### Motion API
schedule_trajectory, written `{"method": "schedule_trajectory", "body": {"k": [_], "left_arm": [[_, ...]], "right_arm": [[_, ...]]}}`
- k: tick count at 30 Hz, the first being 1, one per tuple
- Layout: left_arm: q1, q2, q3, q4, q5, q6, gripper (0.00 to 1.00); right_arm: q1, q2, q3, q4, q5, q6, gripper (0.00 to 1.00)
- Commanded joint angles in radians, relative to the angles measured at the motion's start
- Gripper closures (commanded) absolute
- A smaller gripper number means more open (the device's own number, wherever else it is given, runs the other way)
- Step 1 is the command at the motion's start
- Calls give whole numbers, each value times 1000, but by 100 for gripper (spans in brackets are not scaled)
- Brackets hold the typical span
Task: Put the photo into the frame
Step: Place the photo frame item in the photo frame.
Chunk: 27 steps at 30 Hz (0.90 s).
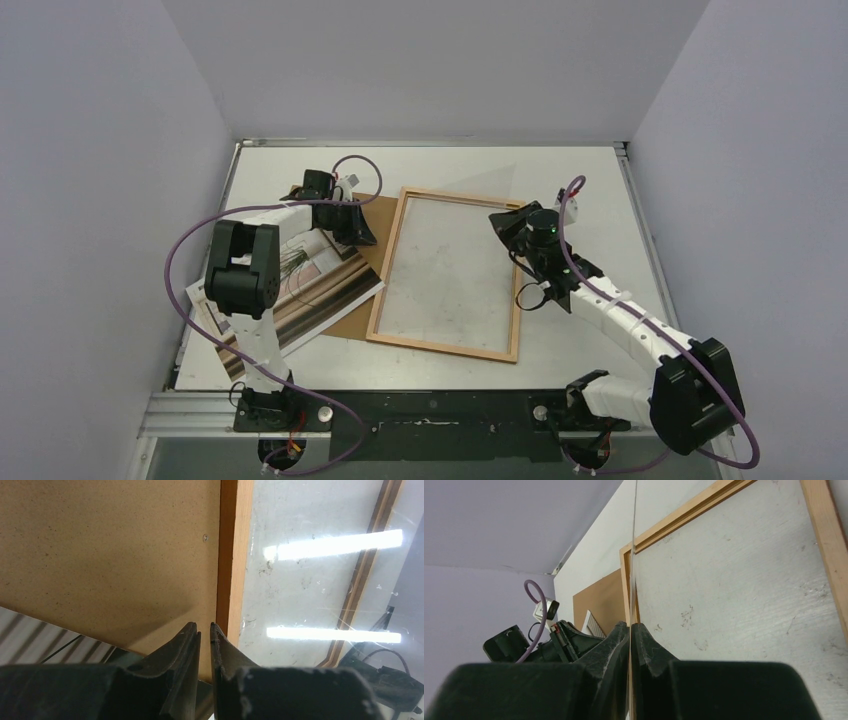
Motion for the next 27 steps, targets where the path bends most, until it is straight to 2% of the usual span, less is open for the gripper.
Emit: {"method": "schedule_trajectory", "body": {"k": [1, 9, 16, 27], "left_arm": [[-5, -43, 22, 21, 15, 27, 87], [-23, -41, 25, 10, 12, 43, 87], [-44, -24, 28, 12, 12, 48, 87], [-69, 2, 20, 16, 24, 56, 89]], "right_arm": [[-47, -33, 19, 43, -23, -108, 95], [-92, 47, -7, 124, -177, -171, 94], [-110, 44, -72, 158, -190, -81, 95], [-118, 40, -111, 158, -178, -78, 94]]}}
